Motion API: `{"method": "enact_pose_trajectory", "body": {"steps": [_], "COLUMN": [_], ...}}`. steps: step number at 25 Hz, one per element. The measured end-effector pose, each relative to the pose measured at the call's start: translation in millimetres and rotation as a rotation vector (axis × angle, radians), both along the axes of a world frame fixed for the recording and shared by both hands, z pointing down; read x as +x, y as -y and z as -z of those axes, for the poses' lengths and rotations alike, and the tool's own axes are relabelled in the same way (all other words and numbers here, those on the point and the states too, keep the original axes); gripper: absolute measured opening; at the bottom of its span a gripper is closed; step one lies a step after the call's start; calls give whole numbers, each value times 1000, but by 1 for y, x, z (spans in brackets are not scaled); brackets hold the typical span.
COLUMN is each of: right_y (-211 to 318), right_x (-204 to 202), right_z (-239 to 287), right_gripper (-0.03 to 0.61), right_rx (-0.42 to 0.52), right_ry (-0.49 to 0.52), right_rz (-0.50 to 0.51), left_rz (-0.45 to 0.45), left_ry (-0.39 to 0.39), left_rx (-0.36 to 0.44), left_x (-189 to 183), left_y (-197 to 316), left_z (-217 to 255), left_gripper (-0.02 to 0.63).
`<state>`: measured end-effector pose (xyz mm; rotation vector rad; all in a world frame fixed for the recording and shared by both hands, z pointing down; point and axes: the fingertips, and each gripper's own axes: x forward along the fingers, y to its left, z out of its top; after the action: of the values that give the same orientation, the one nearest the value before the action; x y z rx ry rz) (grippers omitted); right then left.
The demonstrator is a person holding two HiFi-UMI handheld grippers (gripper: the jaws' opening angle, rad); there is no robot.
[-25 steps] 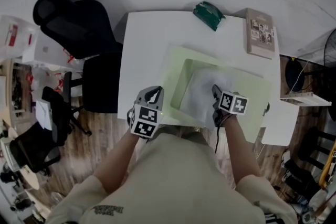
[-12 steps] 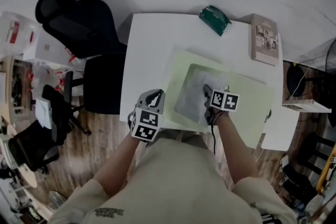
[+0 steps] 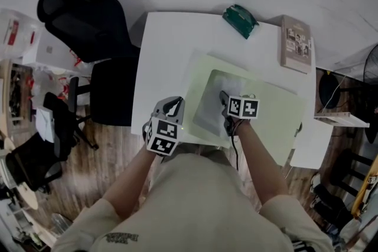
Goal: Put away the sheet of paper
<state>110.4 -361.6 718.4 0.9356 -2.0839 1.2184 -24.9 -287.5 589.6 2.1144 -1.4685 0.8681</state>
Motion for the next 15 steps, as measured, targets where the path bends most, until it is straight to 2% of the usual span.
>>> {"method": "enact_pose_trajectory", "body": {"steps": [2, 3, 5, 6, 9, 11, 15], "right_y": [0, -2, -8, -10, -10, -6, 2], "right_x": [-2, -5, -9, -7, 14, 28, 52], "right_z": [3, 5, 6, 6, 8, 13, 34], "right_gripper": [30, 55, 190, 207, 212, 237, 265], "right_rx": [1, -7, -26, -26, 16, 51, 103], "right_ry": [4, 17, 27, 5, -153, -241, -292], "right_rz": [7, 19, 62, 82, 134, 155, 127], "left_rz": [-3, -6, -12, -13, -9, -11, -26], "left_ry": [-7, -9, -11, -14, -36, -51, -52], "left_rx": [6, 9, 15, 17, 19, 29, 60], "left_x": [4, 6, 9, 11, 16, 21, 26], "left_y": [2, 2, 2, 2, 4, 7, 10], "left_z": [1, 3, 5, 5, 8, 13, 24], "left_gripper": [21, 21, 21, 21, 21, 21, 21]}}
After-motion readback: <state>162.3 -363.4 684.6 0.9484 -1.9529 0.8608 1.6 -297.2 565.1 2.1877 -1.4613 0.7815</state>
